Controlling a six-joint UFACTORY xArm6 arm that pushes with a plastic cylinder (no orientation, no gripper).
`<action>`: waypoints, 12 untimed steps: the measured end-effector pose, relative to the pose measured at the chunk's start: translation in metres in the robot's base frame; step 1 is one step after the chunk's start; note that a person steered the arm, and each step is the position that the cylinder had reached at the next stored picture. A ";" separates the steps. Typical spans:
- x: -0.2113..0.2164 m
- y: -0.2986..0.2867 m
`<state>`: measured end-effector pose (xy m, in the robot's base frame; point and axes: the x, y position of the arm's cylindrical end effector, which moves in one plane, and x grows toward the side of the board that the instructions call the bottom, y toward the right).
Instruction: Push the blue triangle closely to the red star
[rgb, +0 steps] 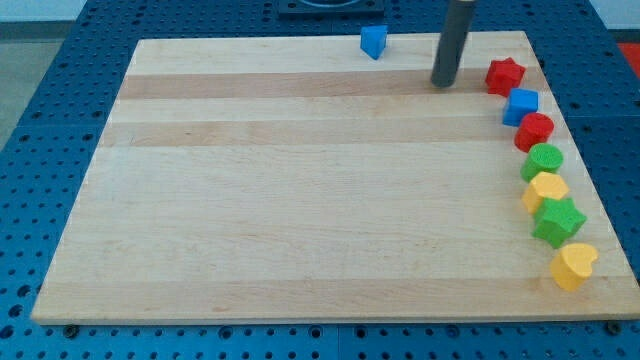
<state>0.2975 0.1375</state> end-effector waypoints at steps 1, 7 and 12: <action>-0.001 -0.040; -0.103 -0.149; -0.086 -0.088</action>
<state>0.2113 0.0491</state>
